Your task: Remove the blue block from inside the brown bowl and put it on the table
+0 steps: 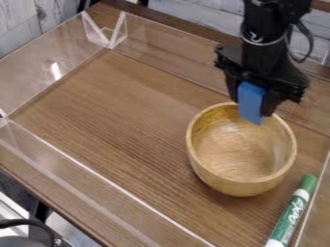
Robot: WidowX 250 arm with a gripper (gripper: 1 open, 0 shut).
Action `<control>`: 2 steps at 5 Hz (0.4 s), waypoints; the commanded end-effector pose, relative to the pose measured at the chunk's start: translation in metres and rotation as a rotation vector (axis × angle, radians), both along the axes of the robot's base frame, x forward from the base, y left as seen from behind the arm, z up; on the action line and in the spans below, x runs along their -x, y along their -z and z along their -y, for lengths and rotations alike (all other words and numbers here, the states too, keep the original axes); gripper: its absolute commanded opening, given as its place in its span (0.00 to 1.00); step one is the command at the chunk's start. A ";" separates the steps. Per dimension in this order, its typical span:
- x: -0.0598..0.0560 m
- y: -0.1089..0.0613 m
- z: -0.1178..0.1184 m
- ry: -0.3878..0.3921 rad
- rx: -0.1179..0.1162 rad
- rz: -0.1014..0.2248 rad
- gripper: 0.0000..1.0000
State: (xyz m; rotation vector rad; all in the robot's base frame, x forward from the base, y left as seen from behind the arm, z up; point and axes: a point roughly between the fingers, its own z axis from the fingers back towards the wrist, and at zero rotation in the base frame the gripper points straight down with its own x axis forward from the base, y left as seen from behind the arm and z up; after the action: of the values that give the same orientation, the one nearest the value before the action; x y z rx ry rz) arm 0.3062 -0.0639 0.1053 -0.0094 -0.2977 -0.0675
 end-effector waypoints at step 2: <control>-0.020 -0.034 -0.058 -0.025 -0.016 0.116 0.00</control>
State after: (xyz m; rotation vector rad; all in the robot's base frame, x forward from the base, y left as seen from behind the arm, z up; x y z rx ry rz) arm 0.3170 -0.0053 0.1131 0.0146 -0.3254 -0.0390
